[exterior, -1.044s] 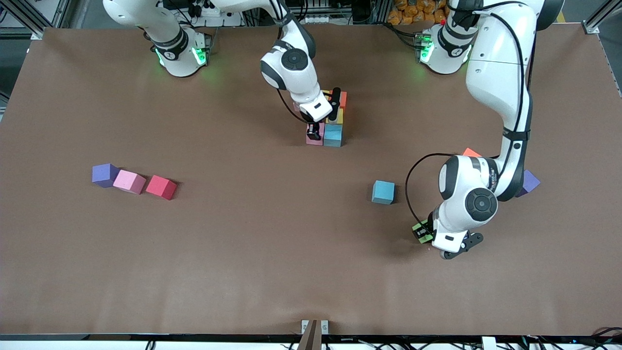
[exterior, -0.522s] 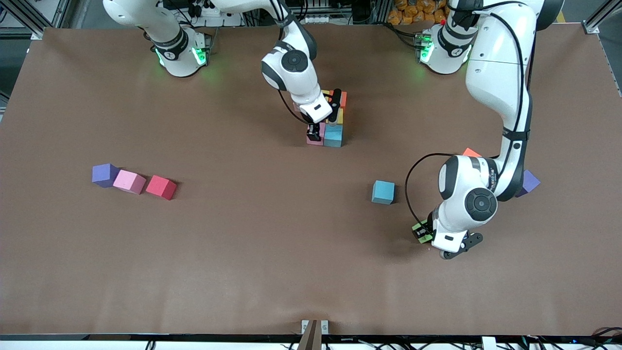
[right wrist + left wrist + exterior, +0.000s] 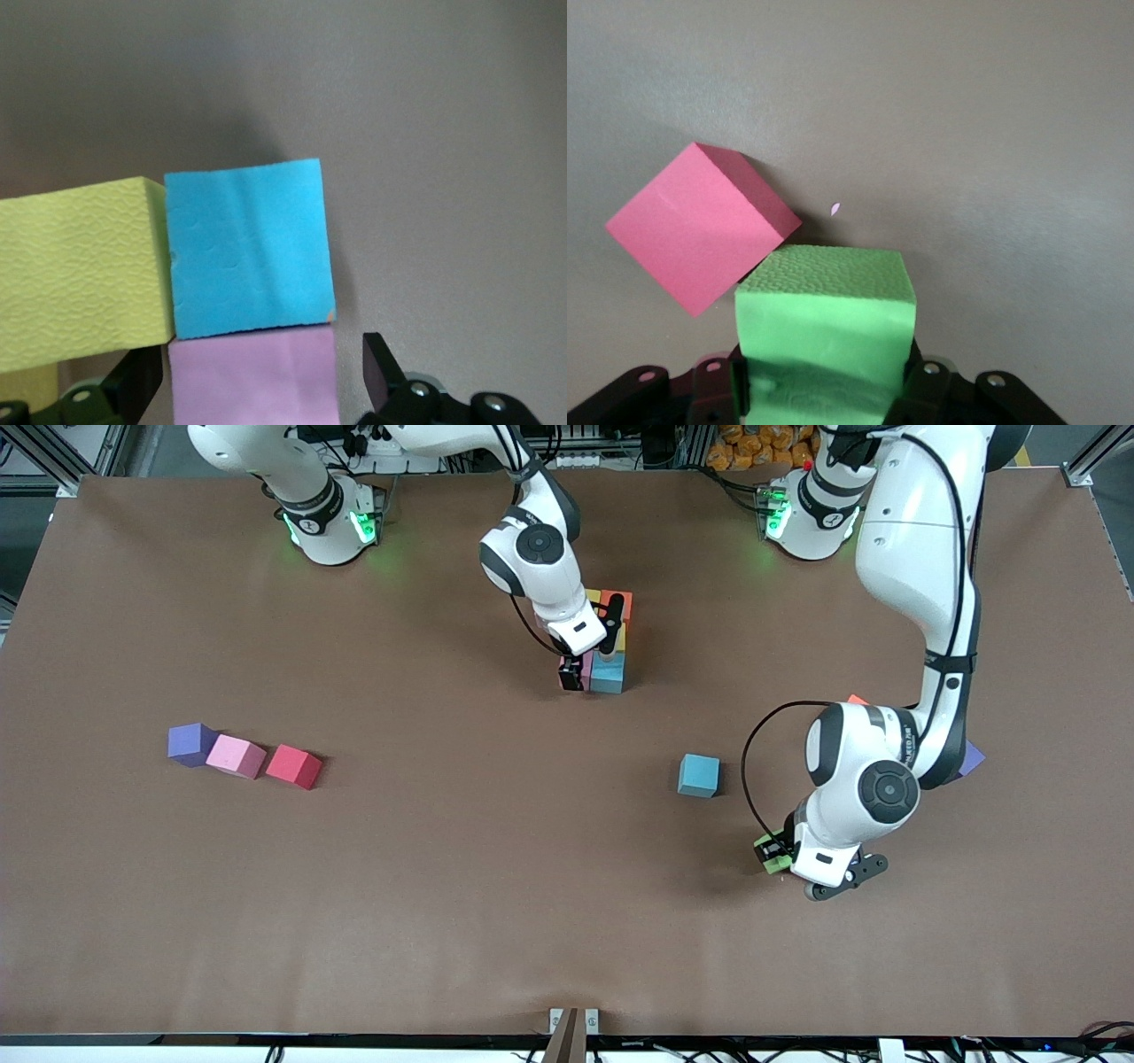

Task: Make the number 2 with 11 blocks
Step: 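Carry the green block with the left gripper while the right reaches red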

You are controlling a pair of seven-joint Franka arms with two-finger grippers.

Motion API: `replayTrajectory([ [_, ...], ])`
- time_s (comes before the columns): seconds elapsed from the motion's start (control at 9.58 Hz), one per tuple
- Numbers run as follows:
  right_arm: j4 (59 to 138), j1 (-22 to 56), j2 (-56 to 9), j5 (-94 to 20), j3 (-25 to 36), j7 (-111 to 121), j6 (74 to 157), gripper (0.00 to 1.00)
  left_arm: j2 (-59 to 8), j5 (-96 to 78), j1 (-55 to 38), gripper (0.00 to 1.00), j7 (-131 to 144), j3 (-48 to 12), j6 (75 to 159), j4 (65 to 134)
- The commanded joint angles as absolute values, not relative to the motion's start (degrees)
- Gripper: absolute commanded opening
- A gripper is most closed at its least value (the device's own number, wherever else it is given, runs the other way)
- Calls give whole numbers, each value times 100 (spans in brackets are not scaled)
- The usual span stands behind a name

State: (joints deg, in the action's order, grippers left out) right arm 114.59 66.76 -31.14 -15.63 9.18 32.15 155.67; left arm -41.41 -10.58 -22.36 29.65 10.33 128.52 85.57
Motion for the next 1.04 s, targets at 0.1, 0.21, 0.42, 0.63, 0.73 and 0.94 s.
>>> replayTrajectory([
  [0.1, 11566, 6662, -2638, -1635, 932, 3243, 15013, 100, -3754, -906, -2320, 0, 2480, 1107, 12543, 8649],
  [0.21, 11584, 6662, -2515, -1635, 932, 3252, 14838, 100, -3675, -897, -2320, 0, 2148, 1107, 12490, 8657],
  [0.42, 11575, 6523, -2216, -1635, 975, 3470, 14250, 100, -3508, -896, -2320, 0, 1401, 1116, 12262, 8640],
  [0.63, 11566, 6224, -1926, -1626, 1081, 3551, 13722, 100, -3271, -443, -2399, 0, 584, 1090, 11998, 8622],
  [0.73, 11566, 6005, -1794, -1626, 1090, 3507, 13572, 100, -3156, -352, -2521, 0, 371, 1081, 11849, 8622],
  [0.94, 11558, 5591, -1627, -1591, 1360, 3524, 13238, 100, -3094, -352, -2724, 0, 212, 1046, 11524, 8596],
])
